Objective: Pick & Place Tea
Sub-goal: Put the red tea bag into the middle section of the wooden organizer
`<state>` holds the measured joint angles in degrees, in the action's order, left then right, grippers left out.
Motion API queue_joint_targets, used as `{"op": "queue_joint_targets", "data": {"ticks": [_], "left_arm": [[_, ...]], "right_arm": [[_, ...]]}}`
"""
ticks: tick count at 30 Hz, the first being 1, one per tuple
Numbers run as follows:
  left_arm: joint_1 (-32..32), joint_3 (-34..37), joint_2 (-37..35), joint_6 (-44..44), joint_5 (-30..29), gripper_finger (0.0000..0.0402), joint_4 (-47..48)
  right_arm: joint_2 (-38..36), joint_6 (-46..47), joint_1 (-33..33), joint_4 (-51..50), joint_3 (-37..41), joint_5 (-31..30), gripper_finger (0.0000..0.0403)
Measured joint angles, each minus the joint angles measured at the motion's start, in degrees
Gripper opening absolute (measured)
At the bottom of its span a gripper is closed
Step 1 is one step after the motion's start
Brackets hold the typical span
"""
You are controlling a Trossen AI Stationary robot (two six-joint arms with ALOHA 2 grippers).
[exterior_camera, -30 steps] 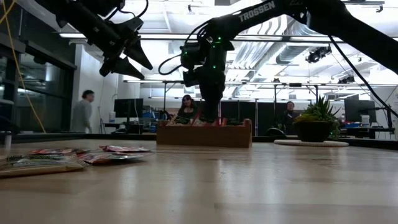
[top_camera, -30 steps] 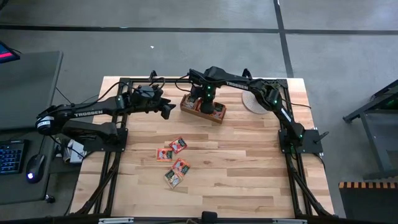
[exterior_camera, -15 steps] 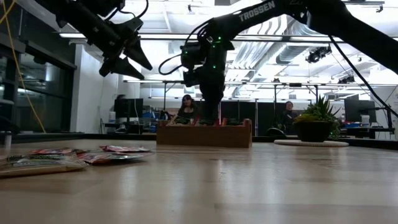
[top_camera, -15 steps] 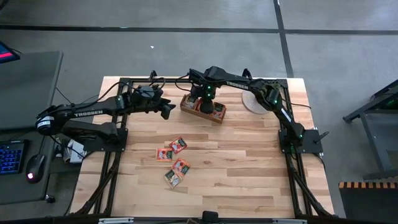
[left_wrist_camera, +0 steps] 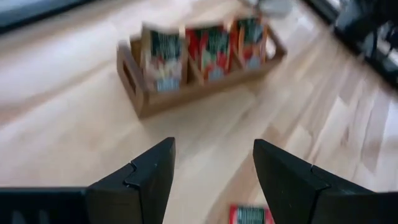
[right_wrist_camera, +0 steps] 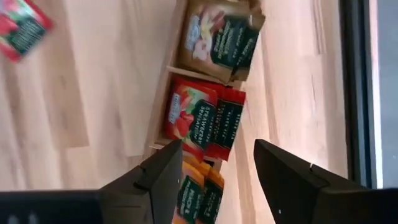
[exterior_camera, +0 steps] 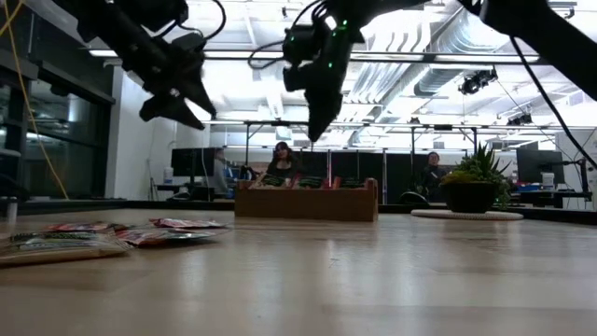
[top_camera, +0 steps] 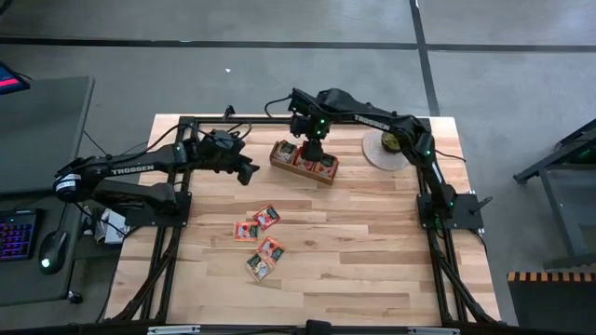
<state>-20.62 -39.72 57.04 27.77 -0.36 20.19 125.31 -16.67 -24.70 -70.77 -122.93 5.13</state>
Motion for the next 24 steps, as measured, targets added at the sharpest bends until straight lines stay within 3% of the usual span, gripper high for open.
{"op": "queue_joint_targets", "data": {"ticks": [7,15,24], "left_arm": [[2.77,0.0,1.35,-0.57,2.06,0.0216,9.05],[13.49,0.0,1.38,2.1,-5.17,0.0216,11.66],[30.28,-0.02,6.44,11.29,-18.39,0.0216,11.58]], "right_arm": [[-3.33,5.02,1.38,1.2,0.0,9.57,0.0196],[-3.92,6.39,5.53,2.93,0.0,10.37,0.0197],[-3.92,11.8,9.87,6.29,0.0,9.95,0.0197]]}}
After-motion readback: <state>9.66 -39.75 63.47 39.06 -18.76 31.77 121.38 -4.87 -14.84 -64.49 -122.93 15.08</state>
